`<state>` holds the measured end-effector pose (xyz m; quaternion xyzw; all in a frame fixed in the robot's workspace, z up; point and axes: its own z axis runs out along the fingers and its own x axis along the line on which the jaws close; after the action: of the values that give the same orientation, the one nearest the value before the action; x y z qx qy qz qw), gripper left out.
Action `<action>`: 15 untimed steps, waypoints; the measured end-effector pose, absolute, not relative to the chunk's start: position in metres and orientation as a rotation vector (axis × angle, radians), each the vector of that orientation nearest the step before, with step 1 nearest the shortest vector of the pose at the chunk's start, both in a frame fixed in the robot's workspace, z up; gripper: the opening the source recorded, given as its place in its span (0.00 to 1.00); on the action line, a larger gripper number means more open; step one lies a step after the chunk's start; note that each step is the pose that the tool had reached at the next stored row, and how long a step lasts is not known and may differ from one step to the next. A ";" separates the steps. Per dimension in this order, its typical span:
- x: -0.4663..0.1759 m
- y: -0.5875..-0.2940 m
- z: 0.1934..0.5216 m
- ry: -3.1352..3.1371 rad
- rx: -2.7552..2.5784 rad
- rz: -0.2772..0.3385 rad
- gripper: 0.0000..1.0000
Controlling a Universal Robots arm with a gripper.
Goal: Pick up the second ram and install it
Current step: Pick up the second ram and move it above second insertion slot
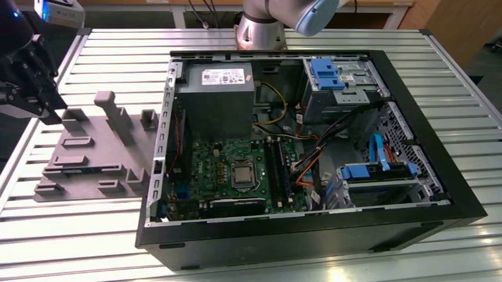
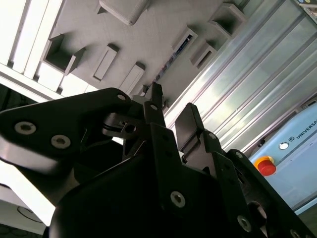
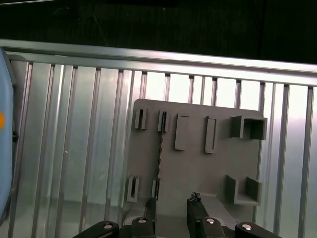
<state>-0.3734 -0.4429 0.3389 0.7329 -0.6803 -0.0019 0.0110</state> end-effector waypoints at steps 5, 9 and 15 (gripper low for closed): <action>-0.375 -0.443 0.334 -2.148 2.265 -0.003 0.38; -0.375 -0.443 0.332 -2.166 2.247 -0.003 0.38; -0.375 -0.443 0.328 -2.169 2.249 0.007 0.38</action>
<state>-0.3751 -0.4428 0.3283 0.7197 -0.6942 0.0021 0.0086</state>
